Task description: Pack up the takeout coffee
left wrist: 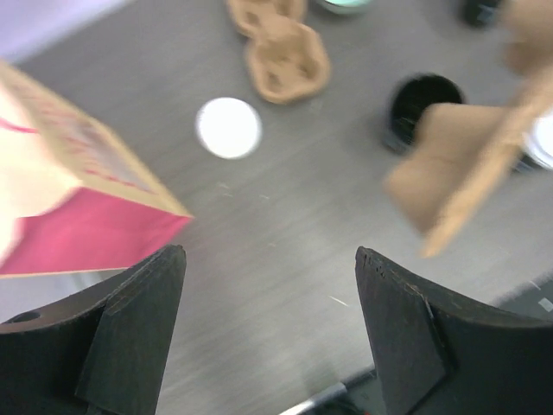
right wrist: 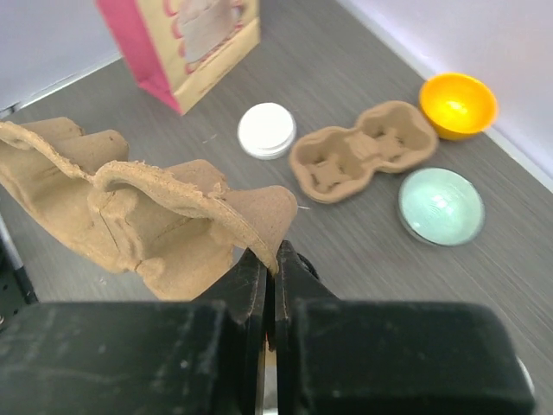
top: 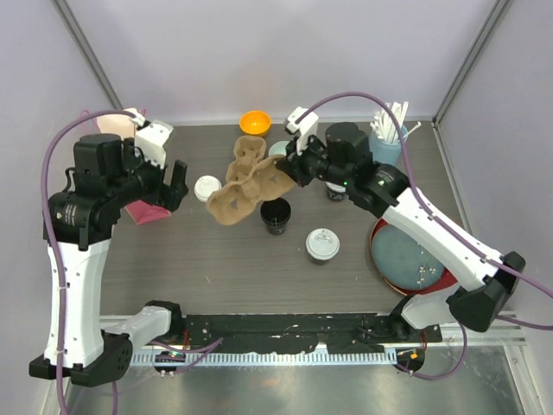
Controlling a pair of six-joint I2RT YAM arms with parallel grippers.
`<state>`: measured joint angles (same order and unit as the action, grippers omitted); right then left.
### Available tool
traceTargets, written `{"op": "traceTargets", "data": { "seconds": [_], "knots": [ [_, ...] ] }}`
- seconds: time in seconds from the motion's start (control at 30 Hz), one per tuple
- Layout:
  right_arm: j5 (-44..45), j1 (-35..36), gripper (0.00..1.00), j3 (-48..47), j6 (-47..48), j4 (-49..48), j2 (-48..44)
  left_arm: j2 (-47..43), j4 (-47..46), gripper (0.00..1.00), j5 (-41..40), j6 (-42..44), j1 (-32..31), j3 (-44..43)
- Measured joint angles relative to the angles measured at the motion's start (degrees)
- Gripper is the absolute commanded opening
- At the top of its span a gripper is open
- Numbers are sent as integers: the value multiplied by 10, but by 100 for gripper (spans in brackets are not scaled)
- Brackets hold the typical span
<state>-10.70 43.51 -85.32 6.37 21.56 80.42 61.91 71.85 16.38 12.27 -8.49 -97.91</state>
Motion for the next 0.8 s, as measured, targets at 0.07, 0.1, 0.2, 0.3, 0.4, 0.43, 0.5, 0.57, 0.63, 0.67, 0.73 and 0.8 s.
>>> {"op": "traceTargets", "data": {
  "seconds": [0.07,0.1,0.2,0.3,0.4,0.43,0.5,0.57,0.63,0.67,0.73,0.8],
  "knots": [
    [23,-14,1,10,-12,4,-26,16,-34,83,-70,2,0,-9],
    [32,-21,1,19,-17,5,-42,22,-50,83,-109,2,0,-9],
    [54,-39,1,48,-24,9,-86,64,-101,82,-219,15,4,-3],
    [61,-44,1,66,-25,10,-110,128,-140,81,-279,18,14,-3],
    [62,-46,1,75,-24,19,-115,201,-164,78,-304,16,35,-3],
    [61,-46,1,76,-24,23,-115,222,-168,78,-307,15,44,-3],
    [61,-48,1,81,-22,30,-115,254,-171,76,-314,11,63,-4],
    [61,-49,1,85,-20,36,-115,273,-174,72,-318,8,80,-5],
    [61,-50,1,87,-19,41,-115,281,-176,68,-319,2,95,-6],
    [61,-51,1,87,-18,42,-115,284,-180,60,-319,1,100,-6],
    [61,-51,1,87,-17,42,-115,288,-186,50,-318,-1,107,-6],
    [61,-51,2,87,-16,42,-115,292,-189,37,-314,-1,111,-6]
  ]
}}
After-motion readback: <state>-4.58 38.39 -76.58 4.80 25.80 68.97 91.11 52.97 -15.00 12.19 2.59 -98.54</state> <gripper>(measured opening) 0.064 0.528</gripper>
